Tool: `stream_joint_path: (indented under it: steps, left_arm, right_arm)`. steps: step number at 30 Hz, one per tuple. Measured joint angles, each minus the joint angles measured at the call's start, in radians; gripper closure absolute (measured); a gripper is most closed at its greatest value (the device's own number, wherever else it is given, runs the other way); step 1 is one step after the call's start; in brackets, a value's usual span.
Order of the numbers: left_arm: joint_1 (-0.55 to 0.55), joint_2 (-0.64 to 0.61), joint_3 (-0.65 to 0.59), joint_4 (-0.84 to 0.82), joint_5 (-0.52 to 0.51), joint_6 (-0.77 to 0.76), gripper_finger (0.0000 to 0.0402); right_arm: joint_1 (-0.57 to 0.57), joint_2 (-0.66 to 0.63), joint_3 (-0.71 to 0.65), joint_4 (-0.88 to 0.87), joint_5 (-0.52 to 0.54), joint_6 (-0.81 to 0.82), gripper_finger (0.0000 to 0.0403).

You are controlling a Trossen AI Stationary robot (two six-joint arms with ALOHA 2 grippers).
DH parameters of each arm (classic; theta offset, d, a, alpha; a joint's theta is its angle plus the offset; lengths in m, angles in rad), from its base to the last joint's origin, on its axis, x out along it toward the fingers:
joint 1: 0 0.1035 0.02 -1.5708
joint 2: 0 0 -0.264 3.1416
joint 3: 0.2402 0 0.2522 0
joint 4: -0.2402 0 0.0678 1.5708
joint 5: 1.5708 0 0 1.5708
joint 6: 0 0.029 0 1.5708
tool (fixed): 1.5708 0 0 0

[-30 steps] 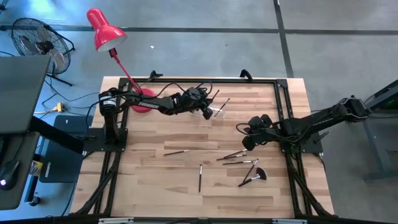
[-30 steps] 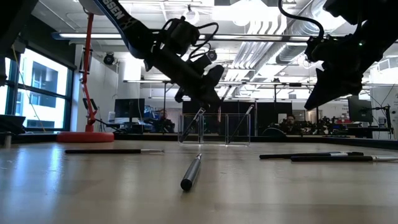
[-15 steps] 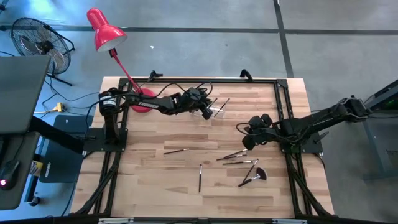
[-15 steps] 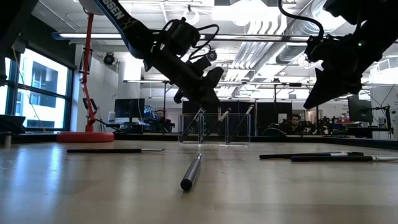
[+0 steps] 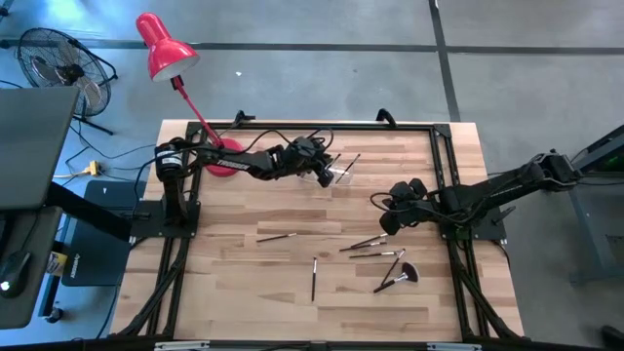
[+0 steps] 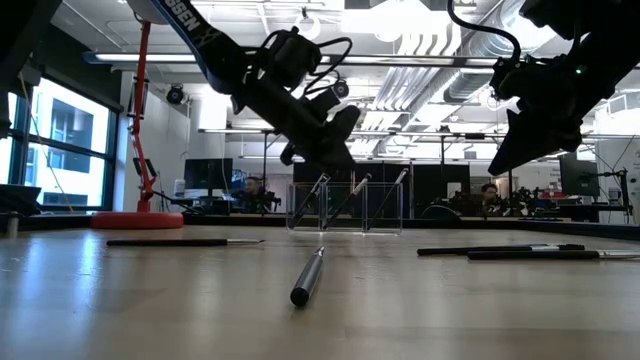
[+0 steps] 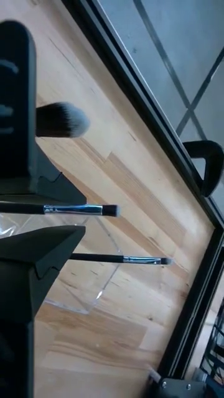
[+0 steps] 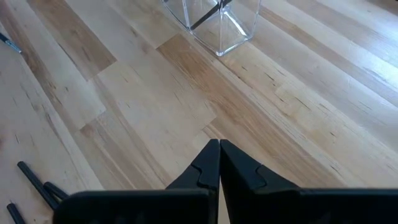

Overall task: Put items in baskets/containers
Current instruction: Put the highlighter brush into the transparent organizer

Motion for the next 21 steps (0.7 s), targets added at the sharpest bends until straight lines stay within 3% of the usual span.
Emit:
stream_joint_path:
  steps: [7, 16, 21]
  left_arm:
    - [0.000, 0.000, 0.089, -0.055, 0.104, -0.003, 0.0340]
    - [-0.005, 0.000, 0.342, -0.409, 0.286, -0.012, 0.0340]
    - [-0.045, -0.002, 0.415, -0.517, 0.263, -0.054, 0.0340]
  right_arm:
    - [0.000, 0.000, 0.000, 0.000, -0.003, 0.000, 0.0401]
    - [0.000, 0.000, 0.000, 0.000, -0.026, 0.000, 0.0398]
    - [0.000, 0.000, 0.000, 0.000, -0.041, 0.000, 0.0401]
